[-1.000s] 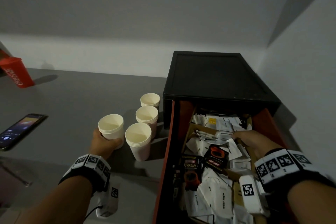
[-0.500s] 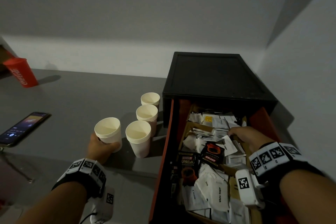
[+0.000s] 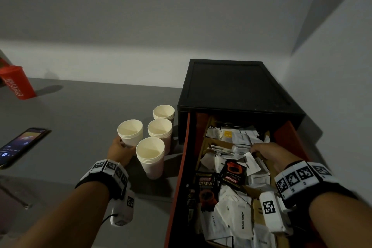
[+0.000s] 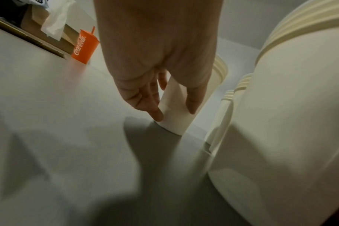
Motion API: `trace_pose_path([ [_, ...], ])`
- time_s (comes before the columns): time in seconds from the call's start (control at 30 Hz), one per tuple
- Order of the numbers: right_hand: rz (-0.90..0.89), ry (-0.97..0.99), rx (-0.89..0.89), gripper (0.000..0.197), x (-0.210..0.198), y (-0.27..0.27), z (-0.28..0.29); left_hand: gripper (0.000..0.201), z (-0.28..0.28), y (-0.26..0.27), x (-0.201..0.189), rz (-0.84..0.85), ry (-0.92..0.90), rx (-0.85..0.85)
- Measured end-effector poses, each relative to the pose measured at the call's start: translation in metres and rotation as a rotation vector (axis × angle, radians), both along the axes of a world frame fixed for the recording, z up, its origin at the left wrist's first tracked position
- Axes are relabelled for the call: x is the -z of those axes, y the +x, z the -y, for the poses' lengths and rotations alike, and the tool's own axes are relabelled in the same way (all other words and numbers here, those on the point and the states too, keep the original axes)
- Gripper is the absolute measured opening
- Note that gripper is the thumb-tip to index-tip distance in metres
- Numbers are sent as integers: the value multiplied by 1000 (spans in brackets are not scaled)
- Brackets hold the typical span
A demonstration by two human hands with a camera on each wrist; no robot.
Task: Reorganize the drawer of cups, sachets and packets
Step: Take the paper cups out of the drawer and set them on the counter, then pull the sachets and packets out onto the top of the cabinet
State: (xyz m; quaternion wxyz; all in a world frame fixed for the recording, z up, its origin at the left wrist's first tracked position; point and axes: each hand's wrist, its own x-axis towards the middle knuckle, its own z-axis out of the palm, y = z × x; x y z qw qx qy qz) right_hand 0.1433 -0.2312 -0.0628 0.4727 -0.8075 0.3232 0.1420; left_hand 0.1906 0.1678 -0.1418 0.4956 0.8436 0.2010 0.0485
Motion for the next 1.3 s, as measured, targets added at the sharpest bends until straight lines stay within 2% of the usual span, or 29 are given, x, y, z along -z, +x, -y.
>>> trace_pose_path([
  [0.1, 1, -1, -16, 11, 2, 2, 2, 47, 1, 9, 0, -62, 57, 14],
  [0.2, 13, -10, -5, 6, 2, 2, 1, 56, 4, 11, -4, -127, 84, -16],
  [0.3, 23, -4, -17, 12, 3, 1, 1, 65, 2, 9, -5, -154, 91, -31],
  [0.4, 22, 37, -32, 13, 0, -2, -3, 62, 0, 2, -12, -134, 83, -43],
  [0.5, 38, 86, -51, 29, -6, -4, -10, 56, 1, -10, -30, -33, 106, -91],
  [0.7, 70, 78, -163, 43, -14, -10, -18, 35, 27, -58, -92, 394, 181, -100],
  [0.77, 86, 65, -175, 52, -14, -12, -18, 25, 45, -80, -110, 502, 171, -32],
  [0.83, 76, 63, -187, 54, -12, -12, -16, 19, 65, -98, -116, 505, 150, 90],
  [0.93, 23, 32, -206, 47, -10, -14, -15, 16, 94, -114, -107, 353, 233, 393],
  [1.03, -9, 33, -255, 59, -1, -12, -7, 25, 111, -118, -91, 176, 257, 636],
  [1.17, -40, 12, -324, 65, -5, -21, -8, 42, 118, -118, -87, 107, 367, 652],
  [1.3, -39, -71, -349, 48, -10, -31, -11, 44, 116, -115, -86, 107, 419, 659],
])
